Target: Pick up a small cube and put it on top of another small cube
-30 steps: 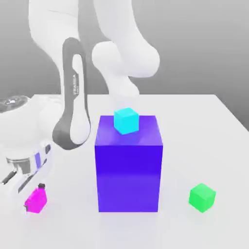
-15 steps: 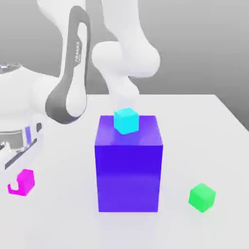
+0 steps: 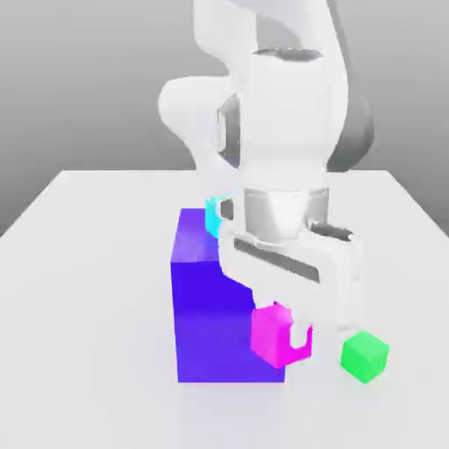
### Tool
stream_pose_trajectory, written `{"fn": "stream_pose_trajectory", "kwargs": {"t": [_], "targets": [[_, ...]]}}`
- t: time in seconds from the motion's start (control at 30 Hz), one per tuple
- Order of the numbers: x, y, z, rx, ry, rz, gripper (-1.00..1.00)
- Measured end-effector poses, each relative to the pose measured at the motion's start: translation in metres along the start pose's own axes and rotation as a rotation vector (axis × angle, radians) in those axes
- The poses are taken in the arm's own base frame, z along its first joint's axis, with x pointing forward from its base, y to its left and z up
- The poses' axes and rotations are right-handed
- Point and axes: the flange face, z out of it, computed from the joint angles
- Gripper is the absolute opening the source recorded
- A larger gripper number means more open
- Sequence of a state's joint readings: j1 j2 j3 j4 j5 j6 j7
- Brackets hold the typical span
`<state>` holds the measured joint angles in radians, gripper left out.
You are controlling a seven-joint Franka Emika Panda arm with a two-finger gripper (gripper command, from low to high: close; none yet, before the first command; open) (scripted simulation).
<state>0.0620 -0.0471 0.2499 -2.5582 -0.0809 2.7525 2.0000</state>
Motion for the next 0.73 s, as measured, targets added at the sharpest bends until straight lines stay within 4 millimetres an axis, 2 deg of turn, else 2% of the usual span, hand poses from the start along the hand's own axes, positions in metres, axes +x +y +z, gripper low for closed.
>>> {"fn": "stream_pose_trajectory", "kwargs": {"t": [0.1, 0.13, 0.3, 0.33, 0.6, 0.63, 0.73], "targets": [[-0.061, 0.04, -0.001, -0.034, -0.01, -0.129, -1.0], [-0.066, 0.051, 0.004, -0.057, -0.008, -0.134, -1.0], [-0.071, 0.105, 0.033, -0.207, 0.02, -0.119, -1.0], [-0.07, 0.111, 0.038, -0.223, 0.025, -0.115, -1.0], [-0.065, 0.126, 0.093, -0.237, 0.031, -0.103, -1.0], [-0.065, 0.129, 0.1, -0.239, 0.031, -0.104, 1.0], [-0.065, 0.129, 0.1, -0.239, 0.031, -0.104, 1.0]]}}
